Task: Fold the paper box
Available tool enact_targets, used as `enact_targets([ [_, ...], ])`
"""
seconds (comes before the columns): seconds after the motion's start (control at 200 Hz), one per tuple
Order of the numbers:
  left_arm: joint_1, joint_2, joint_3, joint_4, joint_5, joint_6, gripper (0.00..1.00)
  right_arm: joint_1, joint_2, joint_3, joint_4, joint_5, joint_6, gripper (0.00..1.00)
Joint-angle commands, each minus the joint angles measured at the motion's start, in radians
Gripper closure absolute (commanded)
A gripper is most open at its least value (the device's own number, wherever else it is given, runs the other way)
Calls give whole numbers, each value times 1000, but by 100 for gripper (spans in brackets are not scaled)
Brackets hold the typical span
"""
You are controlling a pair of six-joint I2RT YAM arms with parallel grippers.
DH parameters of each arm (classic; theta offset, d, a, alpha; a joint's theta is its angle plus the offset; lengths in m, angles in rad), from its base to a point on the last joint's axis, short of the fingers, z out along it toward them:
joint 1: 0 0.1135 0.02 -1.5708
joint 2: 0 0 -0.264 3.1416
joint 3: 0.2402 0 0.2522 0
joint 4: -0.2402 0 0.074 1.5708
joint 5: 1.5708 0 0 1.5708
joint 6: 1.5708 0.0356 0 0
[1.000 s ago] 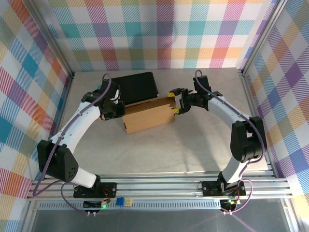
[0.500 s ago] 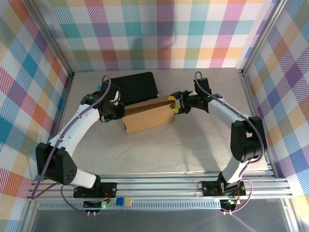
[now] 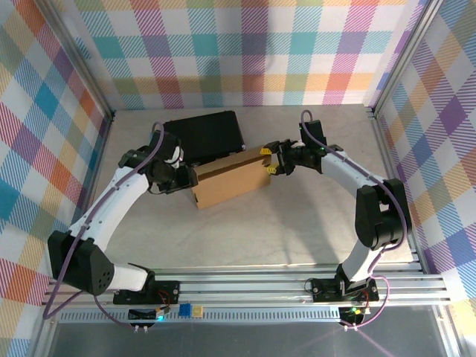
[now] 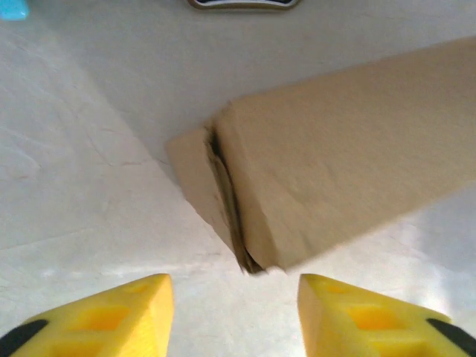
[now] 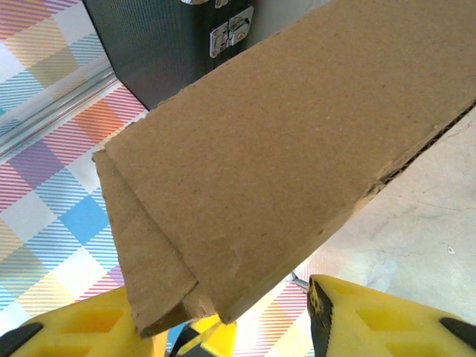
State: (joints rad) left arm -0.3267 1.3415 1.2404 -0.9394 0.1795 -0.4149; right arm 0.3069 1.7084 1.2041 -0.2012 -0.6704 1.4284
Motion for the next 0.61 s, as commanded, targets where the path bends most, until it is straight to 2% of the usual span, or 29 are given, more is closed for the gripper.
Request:
enact_targets([
  [0.0,-5,-69,-25,22,125,-110,48,0,22,-23,-62,31,-8,50],
  [0.16,6,-107,-36,93,208,-253,45,0,24,-20,-64,31,-9,51],
  [0.31,78,-114,-107,197,272,-392,43,-1,24,-22,-63,31,-12,51],
  [0.415,121,-99,-142,252,284,-433,43,0,23,-23,-63,29,-11,51],
  [0.535,151,-74,-122,217,243,-407,43,0,25,-19,-63,27,-11,51],
  [0.6,167,-67,-134,253,250,-419,43,0,25,-18,-66,25,-13,51],
])
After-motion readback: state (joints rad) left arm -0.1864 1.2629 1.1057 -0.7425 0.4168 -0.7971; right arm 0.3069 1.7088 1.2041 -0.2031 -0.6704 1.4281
